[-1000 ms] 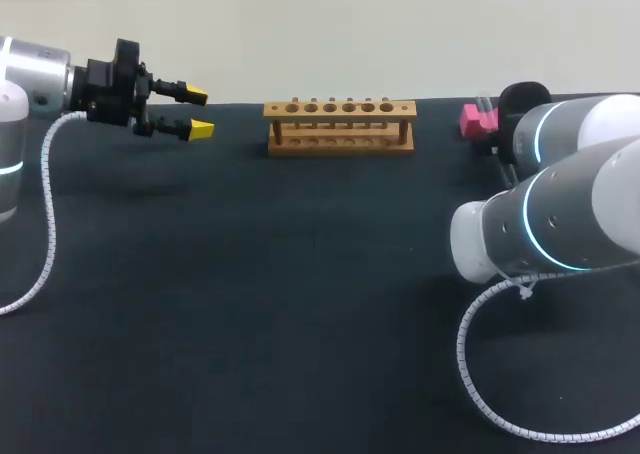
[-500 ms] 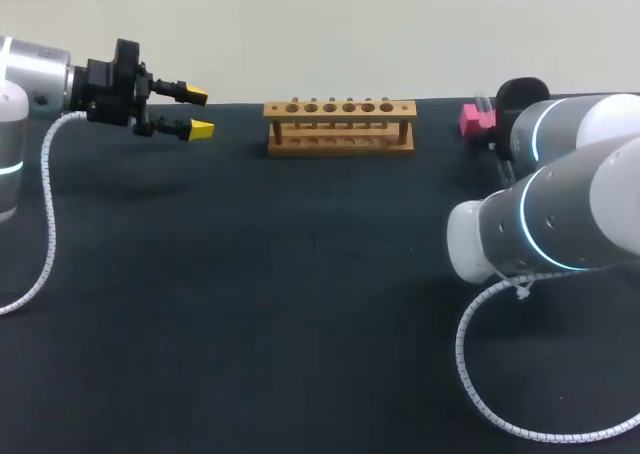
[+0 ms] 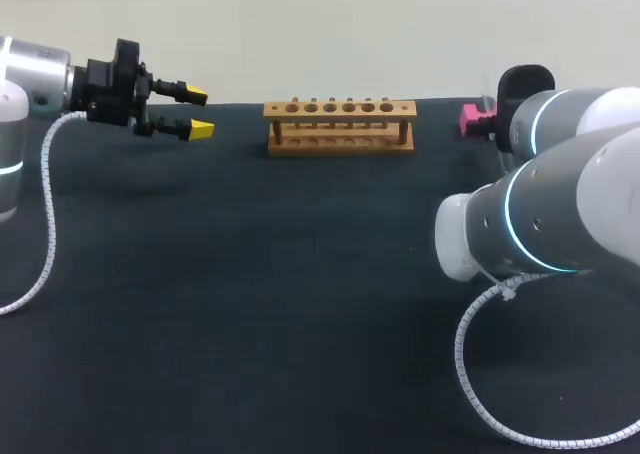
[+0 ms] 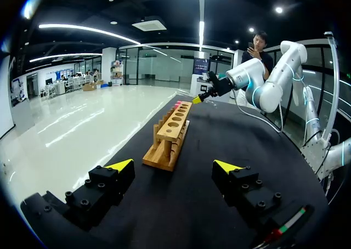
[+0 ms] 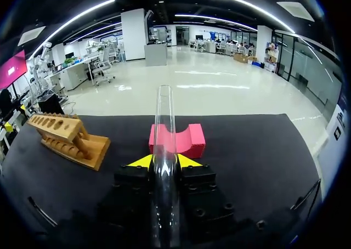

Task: Grasp the test tube, adjust it, and insert it.

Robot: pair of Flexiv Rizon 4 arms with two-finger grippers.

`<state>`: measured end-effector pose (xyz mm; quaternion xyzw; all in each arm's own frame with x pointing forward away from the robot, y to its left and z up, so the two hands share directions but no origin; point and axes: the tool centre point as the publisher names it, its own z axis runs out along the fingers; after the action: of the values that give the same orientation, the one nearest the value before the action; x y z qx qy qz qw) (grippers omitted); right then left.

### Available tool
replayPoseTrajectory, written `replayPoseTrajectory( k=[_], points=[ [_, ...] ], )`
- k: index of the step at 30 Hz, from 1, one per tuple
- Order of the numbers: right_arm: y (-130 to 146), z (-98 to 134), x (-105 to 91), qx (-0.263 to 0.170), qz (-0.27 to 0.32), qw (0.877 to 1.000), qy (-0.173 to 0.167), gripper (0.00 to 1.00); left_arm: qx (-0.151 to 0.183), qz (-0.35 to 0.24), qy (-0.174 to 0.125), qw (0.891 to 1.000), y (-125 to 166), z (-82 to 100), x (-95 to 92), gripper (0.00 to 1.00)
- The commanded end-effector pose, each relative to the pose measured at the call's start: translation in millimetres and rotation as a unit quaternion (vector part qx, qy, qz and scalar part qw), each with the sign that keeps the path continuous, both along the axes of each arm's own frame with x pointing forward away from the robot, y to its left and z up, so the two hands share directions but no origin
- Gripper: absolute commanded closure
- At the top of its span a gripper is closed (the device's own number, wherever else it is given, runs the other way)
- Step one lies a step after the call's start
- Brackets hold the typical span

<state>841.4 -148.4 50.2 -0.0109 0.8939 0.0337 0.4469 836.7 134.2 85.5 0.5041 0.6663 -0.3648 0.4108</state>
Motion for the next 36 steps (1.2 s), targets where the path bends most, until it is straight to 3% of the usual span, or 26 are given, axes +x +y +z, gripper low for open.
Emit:
replayPoseTrajectory(
  k=[1, 11, 36],
  points=[
    [7, 22, -16.4, -0.009, -0.014, 1.0, 0.003, 1.0, -0.001, 0.002, -0.003, 1.0, 0, -0.6, -2.5, 0.0],
    [17, 38, -22.4, -0.003, -0.003, 1.0, 0.0, 1.0, -0.001, 0.002, -0.003, 1.0, 0, -0.6, -2.5, 0.0],
    [17, 38, -22.4, -0.003, -0.003, 1.0, 0.0, 1.0, -0.001, 0.002, -0.003, 1.0, 0, -0.6, -2.5, 0.0]
  ],
)
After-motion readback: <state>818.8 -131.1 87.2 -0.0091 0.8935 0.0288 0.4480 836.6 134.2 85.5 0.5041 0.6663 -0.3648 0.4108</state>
